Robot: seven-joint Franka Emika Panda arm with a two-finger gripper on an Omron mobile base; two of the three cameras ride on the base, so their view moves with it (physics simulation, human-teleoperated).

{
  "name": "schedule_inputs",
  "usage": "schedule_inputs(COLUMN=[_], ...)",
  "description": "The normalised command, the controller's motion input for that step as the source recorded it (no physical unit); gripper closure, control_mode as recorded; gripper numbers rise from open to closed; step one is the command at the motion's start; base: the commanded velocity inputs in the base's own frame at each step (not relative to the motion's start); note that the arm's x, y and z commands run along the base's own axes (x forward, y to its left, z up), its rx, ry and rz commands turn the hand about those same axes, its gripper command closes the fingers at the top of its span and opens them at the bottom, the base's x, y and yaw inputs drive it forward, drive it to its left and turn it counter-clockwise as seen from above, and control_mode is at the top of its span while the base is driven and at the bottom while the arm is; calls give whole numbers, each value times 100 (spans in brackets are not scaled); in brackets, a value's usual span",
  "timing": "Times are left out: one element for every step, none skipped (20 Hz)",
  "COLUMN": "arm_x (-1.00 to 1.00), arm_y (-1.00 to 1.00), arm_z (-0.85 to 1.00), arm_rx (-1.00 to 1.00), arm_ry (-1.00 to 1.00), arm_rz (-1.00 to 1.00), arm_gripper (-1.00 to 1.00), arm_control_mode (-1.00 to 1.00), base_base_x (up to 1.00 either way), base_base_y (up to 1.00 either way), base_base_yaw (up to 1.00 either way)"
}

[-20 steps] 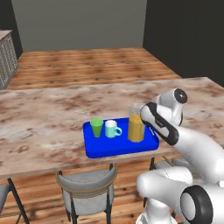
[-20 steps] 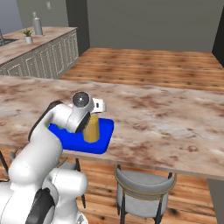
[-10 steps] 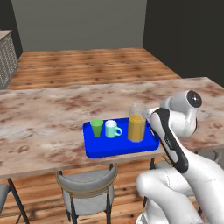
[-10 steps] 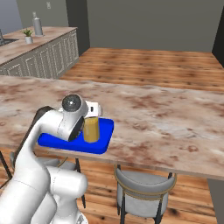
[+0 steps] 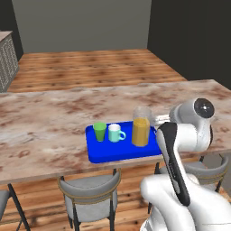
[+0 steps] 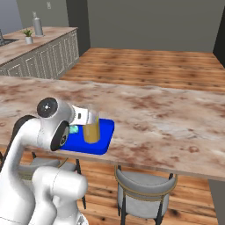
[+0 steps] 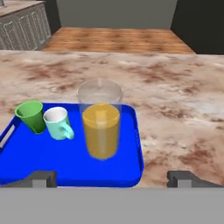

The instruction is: There is a tray on the dining counter. Grab the cup, mug, and pitcher and place them on the tray. The pitcher may be placed next to the tray if it cannot fit the tray.

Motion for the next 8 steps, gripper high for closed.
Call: schedule_inputs(arm_x=[-47, -41, -40, -39, -39, -38, -36, -39], arm_y=[0, 0, 0, 0, 0, 0, 0, 0], arm_z=[39, 45, 44, 49, 50, 49, 47, 46], arm_rx=[0, 0, 0, 0, 0, 0, 0, 0], arm_ry=[7, 9, 7, 6, 5, 5, 7, 7], arm_rz=[-17, -14, -7, 0, 0, 0, 0, 0], arm_gripper=[-100, -100, -100, -100, -100, -100, -100, -100], arm_control_mode=[-100, -100, -100, -100, -100, -100, -100, -100], base_base_x=[0, 0, 0, 0, 0, 0, 0, 0], base_base_y=[0, 0, 0, 0, 0, 0, 0, 0], base_base_yaw=[0, 0, 0, 0, 0, 0, 0, 0])
